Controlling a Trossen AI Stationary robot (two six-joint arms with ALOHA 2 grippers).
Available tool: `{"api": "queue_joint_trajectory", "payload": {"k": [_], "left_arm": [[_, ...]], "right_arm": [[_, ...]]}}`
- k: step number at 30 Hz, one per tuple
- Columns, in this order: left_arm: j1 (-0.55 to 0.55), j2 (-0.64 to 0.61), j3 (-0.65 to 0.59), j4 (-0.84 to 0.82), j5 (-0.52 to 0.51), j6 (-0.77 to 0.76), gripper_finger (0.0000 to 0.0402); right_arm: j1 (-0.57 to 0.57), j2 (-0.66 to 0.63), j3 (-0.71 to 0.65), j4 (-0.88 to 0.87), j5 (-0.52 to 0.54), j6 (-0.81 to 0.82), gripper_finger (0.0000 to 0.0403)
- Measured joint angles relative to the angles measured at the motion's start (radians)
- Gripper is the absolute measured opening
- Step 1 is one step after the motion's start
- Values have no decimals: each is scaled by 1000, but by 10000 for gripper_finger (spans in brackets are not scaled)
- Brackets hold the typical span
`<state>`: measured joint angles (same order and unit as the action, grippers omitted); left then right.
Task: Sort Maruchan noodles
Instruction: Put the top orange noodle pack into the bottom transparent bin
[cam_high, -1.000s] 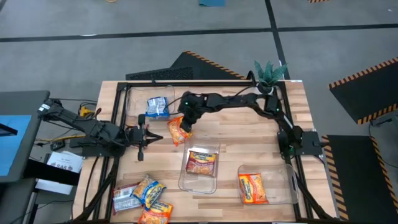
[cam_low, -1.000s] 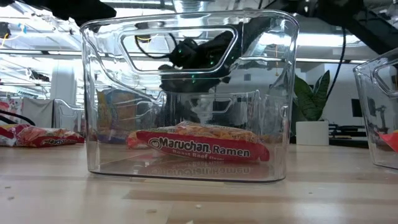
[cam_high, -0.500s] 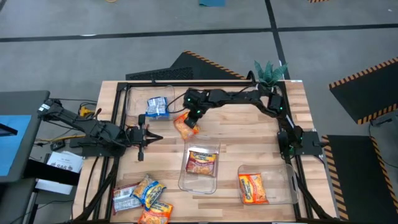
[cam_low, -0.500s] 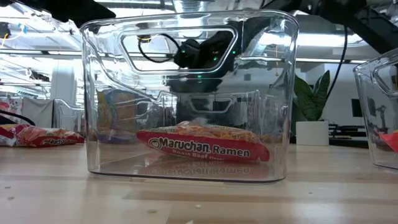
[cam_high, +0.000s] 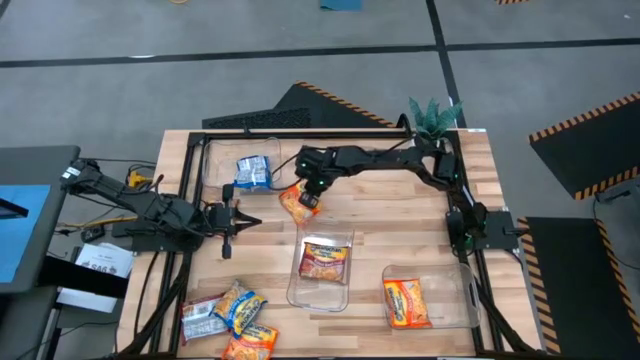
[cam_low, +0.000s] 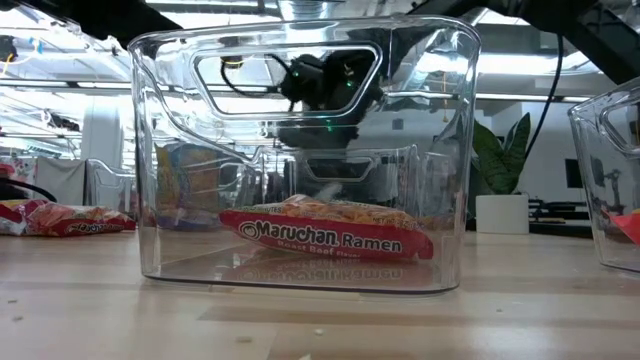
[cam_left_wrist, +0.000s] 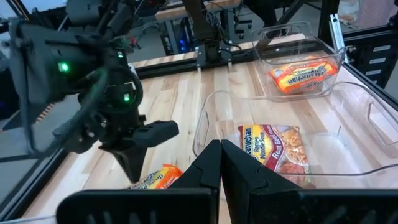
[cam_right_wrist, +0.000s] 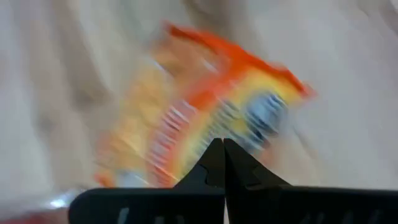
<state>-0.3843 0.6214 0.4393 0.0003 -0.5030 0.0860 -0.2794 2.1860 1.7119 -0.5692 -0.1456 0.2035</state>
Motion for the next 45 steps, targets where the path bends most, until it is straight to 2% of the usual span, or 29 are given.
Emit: {"api": "queue_joint_trajectory", "payload": {"k": [4,18,35,45], "left_arm": [[0,0,0,-3,0,-2,0],[0,0,0,-11,-1,-4,0],[0,0,0,-75,-2,-45,0],[0,0,0,-98,-1,-65,0]], "right_arm": [[10,16,3,109,-94,-2,9],[50,70,3,132,-83,26,9],[39,59,9,-212,184,-21,9],[36,54,9,-310,209,-30,9]]}}
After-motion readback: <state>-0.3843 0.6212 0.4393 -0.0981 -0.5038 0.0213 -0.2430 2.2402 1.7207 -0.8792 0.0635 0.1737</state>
